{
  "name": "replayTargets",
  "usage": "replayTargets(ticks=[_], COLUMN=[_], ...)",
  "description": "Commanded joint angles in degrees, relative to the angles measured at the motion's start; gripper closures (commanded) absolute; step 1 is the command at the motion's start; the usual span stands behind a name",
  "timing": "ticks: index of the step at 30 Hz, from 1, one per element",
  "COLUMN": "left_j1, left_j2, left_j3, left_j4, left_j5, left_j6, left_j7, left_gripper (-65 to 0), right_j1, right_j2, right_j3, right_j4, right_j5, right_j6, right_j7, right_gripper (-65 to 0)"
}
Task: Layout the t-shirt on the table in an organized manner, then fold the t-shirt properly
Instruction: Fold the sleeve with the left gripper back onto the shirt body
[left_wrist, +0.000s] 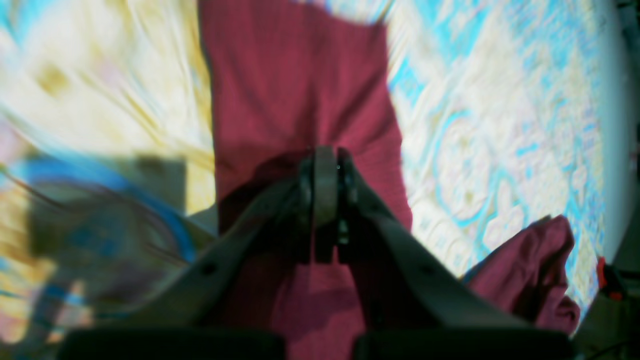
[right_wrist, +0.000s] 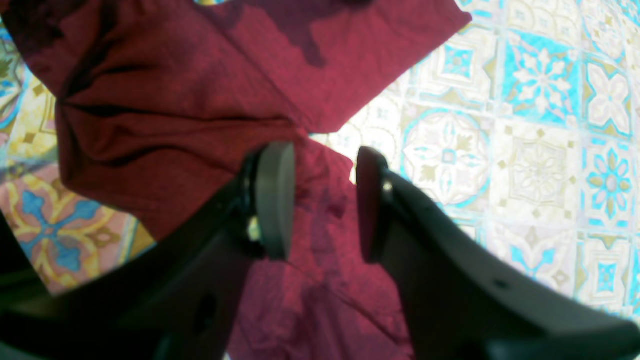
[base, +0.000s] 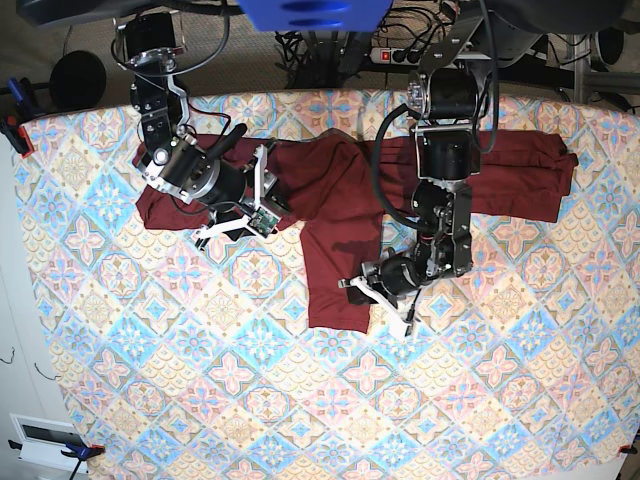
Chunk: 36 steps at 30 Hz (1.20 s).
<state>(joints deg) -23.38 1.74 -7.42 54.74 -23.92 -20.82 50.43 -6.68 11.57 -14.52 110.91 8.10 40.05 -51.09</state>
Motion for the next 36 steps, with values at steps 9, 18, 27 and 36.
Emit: replayTargets(ticks=[9, 18, 27, 36], left_j1=[0.9, 0.7, -0.8, -5.3], left_j2=[-1.8, -2.1, -1.7, -1.6], left_j3=[-1.9, -3.4, -7.9, -7.8], left_j4=[8.1, 6.9, 3.9, -12.7], left_j5=[-0.8, -0.8, -0.6, -0.6], left_j6=[-0.6, 0.6, 1.4, 1.4], left_j7=[2.0, 5.5, 3.0, -4.4], left_gripper=[0.0, -28.1, -48.8, -48.8], right_j1=[0.7, 0.7, 0.7, 0.7], right_j2=[0.2, 0.2, 0.2, 0.2], right_j3=[0.2, 0.1, -0.1, 0.2], right_j4=[1.1, 1.1, 1.1, 1.6], right_j5=[0.8, 0.8, 0.8, 0.8], right_j6=[-0.1, -0.1, -0.1, -0.1], right_j7=[1.2, 1.2, 1.2, 1.2], right_gripper=[-20.0, -20.0, -20.0, -20.0])
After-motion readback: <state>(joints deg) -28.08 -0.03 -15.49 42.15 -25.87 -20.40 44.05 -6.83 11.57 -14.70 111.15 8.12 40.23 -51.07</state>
